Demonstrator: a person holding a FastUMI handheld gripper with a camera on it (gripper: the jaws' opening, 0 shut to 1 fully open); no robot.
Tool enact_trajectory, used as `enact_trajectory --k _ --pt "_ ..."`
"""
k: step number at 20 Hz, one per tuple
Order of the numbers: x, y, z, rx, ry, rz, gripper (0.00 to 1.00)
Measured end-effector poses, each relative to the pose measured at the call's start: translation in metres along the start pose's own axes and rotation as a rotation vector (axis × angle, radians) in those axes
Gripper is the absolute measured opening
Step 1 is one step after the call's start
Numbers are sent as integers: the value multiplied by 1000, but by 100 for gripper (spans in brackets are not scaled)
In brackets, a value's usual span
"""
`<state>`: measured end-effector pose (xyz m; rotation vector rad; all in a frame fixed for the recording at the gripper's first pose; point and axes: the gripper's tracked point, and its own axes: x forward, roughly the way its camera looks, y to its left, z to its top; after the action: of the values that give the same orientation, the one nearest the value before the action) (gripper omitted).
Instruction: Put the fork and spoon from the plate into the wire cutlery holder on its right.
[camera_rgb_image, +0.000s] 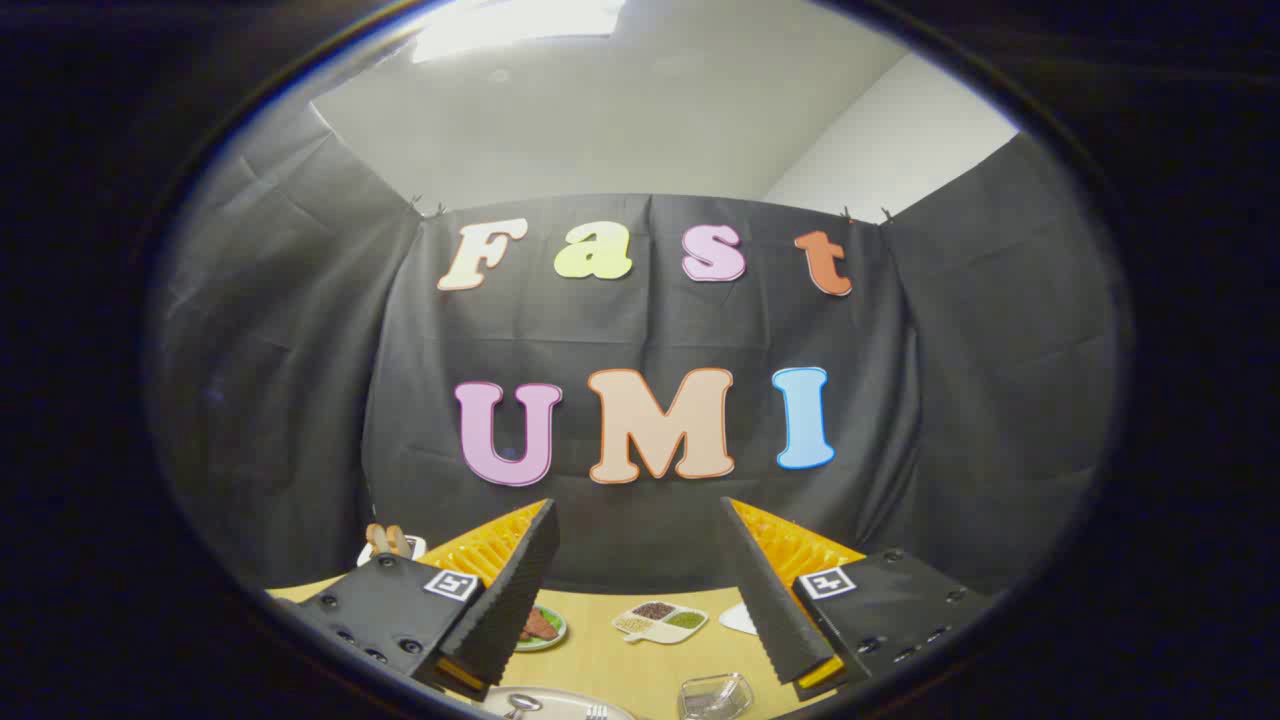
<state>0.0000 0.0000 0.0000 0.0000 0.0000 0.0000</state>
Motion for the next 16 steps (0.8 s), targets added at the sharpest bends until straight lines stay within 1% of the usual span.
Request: enact_trajectory --k 16 --pt "-2 14 1 -24 -6 45 99"
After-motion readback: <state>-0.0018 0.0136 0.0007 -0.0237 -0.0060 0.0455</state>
